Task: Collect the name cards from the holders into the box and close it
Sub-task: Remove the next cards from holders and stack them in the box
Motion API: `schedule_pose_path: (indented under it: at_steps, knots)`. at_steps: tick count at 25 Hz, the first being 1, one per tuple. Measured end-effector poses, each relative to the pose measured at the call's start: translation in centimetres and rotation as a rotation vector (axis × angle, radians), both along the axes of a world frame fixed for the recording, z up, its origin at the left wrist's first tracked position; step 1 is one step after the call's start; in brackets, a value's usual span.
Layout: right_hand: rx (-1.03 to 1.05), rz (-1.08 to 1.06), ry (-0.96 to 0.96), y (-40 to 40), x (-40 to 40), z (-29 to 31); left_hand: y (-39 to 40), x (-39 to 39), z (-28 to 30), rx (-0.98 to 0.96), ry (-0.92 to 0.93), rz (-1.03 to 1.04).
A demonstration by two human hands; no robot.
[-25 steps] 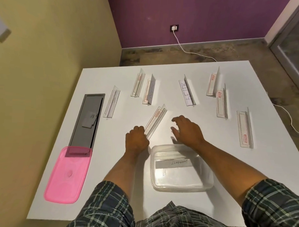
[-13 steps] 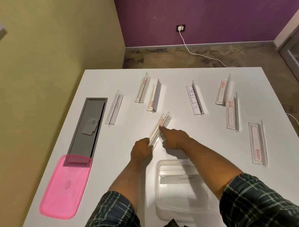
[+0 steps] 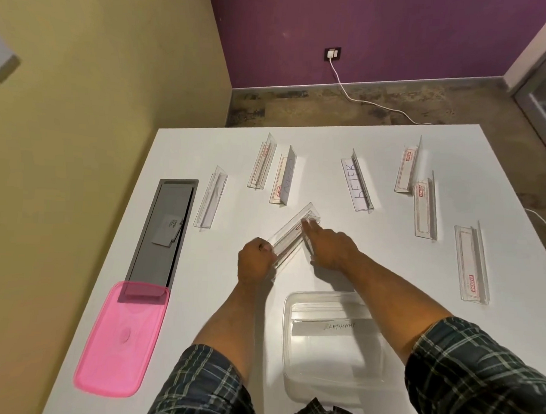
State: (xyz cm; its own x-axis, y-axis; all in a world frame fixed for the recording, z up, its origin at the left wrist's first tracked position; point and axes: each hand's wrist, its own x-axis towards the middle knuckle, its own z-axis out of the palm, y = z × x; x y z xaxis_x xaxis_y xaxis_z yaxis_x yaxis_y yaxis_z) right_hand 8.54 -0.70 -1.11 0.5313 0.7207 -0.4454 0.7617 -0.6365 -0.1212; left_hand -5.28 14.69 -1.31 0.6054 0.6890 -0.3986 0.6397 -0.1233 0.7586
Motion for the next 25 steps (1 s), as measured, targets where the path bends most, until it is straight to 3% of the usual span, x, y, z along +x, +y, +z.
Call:
schedule_pose_path:
  at_steps: [7,14,17,21,25]
  knots:
    - [0.134,-0.009,-0.318,-5.3,-0.3,2.5,0.0,-0.6,5.5,-0.162,-0.126,0.095]
    - [0.341,0.116,-0.449,-10.4,-1.9,5.5,-2.9,-2.1,9.2,-0.408,0.04,0.018]
    - [0.34,0.168,-0.377,-12.6,-2.3,5.9,-4.4,-3.3,9.4,-0.473,0.125,0.024]
    - [0.285,0.191,-0.136,-15.5,-2.9,6.2,-5.3,-4.6,9.1,-0.607,0.248,-0.033]
    - [0.261,0.217,-0.011,-18.1,-4.1,5.5,-6.3,-5.1,8.9,-0.379,0.402,-0.405]
